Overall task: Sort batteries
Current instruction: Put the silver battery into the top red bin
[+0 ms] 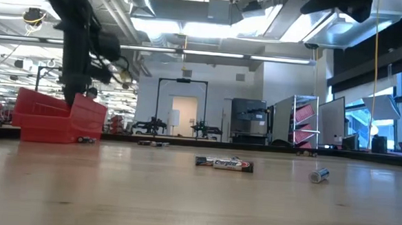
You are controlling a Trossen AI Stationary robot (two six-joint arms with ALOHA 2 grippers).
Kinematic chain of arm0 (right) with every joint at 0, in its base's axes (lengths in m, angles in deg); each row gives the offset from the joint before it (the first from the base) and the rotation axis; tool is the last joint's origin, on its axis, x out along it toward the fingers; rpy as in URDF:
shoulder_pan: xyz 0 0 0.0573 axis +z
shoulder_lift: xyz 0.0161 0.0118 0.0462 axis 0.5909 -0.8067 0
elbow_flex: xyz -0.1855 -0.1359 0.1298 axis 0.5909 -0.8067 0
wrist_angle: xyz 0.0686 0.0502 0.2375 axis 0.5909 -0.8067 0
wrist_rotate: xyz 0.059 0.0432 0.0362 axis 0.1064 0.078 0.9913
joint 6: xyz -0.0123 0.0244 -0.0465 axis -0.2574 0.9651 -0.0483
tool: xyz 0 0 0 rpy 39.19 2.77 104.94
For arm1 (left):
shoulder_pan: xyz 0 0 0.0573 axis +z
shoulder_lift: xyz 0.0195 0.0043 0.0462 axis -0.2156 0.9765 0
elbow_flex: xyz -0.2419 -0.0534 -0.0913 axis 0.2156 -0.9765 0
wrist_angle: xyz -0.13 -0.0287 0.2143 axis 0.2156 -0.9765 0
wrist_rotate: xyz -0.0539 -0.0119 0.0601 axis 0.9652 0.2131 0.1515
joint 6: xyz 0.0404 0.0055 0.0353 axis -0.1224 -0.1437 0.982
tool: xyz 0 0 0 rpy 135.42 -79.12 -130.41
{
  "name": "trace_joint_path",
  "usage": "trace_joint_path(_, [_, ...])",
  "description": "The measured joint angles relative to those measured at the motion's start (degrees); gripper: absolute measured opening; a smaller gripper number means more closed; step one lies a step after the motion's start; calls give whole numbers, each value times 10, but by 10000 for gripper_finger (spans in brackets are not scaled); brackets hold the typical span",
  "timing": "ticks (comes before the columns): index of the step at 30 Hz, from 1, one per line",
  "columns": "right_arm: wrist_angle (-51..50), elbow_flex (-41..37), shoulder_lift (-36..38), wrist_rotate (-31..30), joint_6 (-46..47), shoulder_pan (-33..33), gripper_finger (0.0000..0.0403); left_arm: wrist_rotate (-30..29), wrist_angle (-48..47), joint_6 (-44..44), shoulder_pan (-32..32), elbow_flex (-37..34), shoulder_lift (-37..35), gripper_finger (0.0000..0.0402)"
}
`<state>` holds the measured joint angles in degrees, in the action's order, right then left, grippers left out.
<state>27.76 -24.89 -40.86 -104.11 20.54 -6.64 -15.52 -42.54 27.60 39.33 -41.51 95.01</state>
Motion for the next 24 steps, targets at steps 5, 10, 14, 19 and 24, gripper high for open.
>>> trace_joint_path(5, [4, 0, 0, 0, 13, 0, 124, 0, 29, 3, 6, 0, 54, 23])
trace_joint_path(10, [4, 0, 0, 0, 29, 0, 124, 2, 50, 34, 6, 0, 88, 23])
trace_joint_path(14, [4, 0, 0, 0, 30, 0, 124, 0, 60, 57, 6, -1, 101, 23])
trace_joint_path(19, [4, 0, 0, 0, 33, 0, 124, -1, 66, 61, 11, -1, 104, 29])
trace_joint_path(24, [3, 0, 0, -2, 33, 0, 124, -2, 61, 78, 22, -12, 104, 42])
